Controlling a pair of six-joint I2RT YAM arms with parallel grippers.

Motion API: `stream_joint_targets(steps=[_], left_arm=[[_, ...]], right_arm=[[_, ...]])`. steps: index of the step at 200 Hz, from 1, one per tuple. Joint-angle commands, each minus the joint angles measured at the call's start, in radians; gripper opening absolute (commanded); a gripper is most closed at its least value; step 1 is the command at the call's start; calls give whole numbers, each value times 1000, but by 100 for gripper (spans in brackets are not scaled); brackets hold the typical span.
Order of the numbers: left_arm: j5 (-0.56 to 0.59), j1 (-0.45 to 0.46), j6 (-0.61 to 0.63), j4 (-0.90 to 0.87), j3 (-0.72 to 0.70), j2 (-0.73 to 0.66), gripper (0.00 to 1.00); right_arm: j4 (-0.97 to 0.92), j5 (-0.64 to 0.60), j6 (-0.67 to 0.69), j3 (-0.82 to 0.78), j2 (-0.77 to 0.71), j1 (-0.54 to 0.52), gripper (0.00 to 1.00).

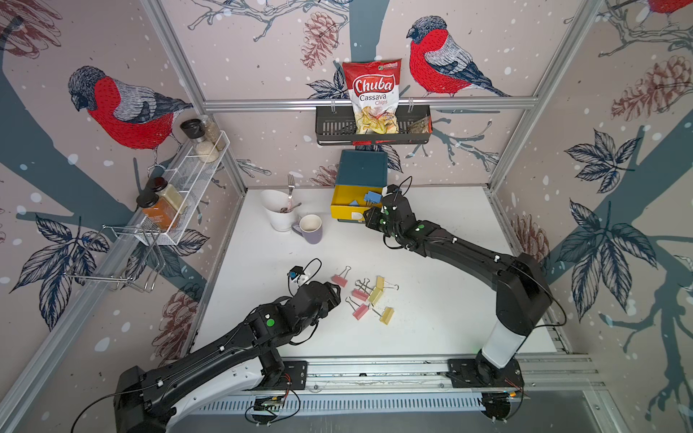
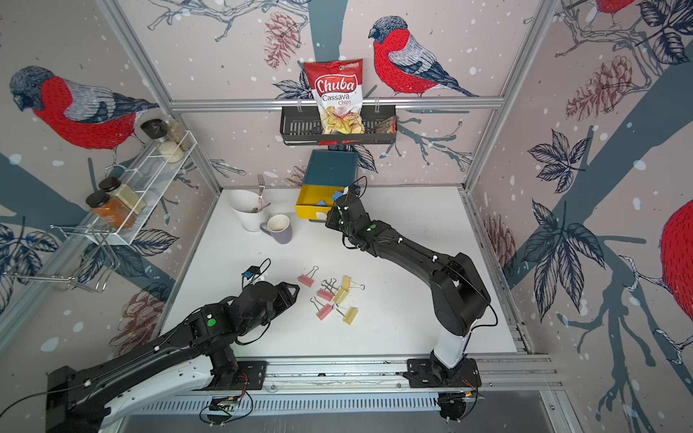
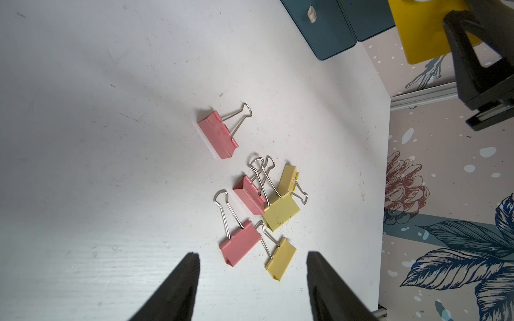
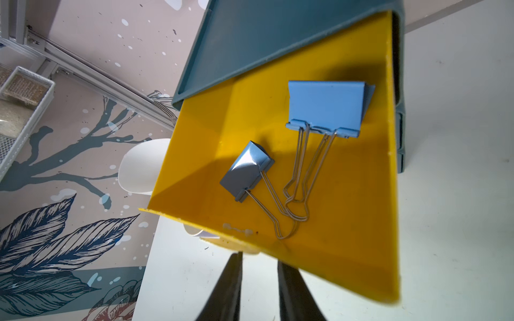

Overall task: Put the binder clips in the drawer according to color
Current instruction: Close the drawer in the storage box.

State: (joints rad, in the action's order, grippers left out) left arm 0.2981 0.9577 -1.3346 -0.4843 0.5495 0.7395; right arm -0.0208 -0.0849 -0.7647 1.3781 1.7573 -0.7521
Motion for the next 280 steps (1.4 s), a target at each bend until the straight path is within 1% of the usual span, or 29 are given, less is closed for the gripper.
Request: stream_joint_targets(steps=[1,41,72,113,194,249,268,280], left_arm=[[10,-2,8,-11,3,0,65],[4,-2,10,-8,5,3,65],[3,-3,9,-9,7,-2,65],[1,-3,9,-8,10,5,64],[-8,-2,15,4,14,10,64],[-14,-2,13,1,10,-1,64],[-12,-2,14,-2,10,-4,64],[-11,-3,15,-5,10,-7,64]], right_arm=[[71,12,1,28,19,9,28],[58,44,21,118,111,48,28],[91,52,34,155,160,78,21],[125,57,29,198,207,94,21],[239,42,-59,193,243,100,20],[258,50,-119,199,255,104,21],[271,57,-132,172,236,103,21],[309,62,-144,127,207,103,24]])
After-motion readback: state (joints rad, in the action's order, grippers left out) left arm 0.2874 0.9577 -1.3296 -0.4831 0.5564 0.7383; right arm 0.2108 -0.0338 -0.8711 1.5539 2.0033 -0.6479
